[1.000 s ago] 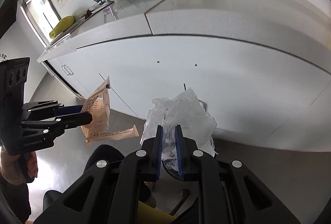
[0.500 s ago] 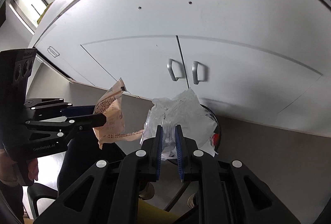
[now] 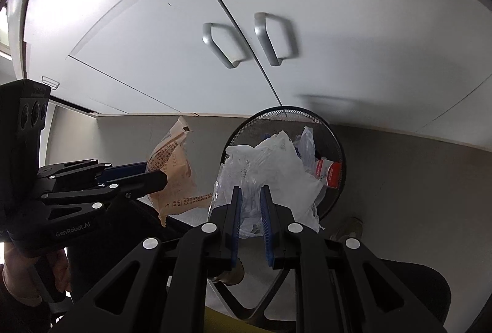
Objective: Collect trash
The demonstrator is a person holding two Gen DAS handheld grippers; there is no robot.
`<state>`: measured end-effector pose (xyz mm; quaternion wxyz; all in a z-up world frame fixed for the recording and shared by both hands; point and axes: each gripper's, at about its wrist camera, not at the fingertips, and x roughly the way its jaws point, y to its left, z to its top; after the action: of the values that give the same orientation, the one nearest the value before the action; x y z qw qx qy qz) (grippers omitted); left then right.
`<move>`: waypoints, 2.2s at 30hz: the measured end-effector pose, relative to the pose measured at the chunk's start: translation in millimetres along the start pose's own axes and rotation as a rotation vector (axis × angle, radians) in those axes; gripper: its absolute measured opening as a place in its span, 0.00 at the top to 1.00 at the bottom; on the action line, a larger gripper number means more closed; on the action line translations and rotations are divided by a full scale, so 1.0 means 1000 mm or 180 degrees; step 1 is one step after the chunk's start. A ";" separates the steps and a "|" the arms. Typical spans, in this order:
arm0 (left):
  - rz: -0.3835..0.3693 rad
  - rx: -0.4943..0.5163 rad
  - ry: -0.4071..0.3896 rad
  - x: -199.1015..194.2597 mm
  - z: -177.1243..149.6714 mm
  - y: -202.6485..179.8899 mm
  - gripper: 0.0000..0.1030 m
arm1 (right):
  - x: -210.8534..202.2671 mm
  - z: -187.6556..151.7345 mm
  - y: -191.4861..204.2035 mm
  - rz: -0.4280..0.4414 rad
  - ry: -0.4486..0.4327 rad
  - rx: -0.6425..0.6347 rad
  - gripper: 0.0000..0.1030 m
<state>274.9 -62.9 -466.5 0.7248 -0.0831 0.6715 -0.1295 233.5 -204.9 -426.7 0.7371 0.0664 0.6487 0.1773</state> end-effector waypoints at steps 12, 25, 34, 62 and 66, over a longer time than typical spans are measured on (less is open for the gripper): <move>0.0126 -0.0152 0.0506 0.102 0.031 0.029 0.73 | 0.103 0.026 -0.031 -0.0034 0.0502 0.0282 0.83; 0.0169 -0.0290 0.0708 0.155 0.023 0.055 0.72 | 0.136 0.023 -0.040 -0.0201 0.0641 0.0291 0.79; 0.0164 -0.0134 0.0574 0.141 0.020 0.053 0.24 | 0.139 0.022 -0.040 -0.0358 0.0598 0.0254 0.57; 0.1262 0.0044 0.0231 0.116 0.013 0.049 0.04 | 0.088 0.012 -0.044 -0.0669 0.0069 0.0493 0.03; 0.1513 0.0056 -0.0006 0.098 0.013 0.045 0.04 | 0.075 0.009 -0.042 -0.0616 0.0010 0.0521 0.03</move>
<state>297.9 -50.0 -571.7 0.7363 0.0835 0.6704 0.0390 256.6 -217.2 -509.0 0.7419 0.0632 0.6655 0.0520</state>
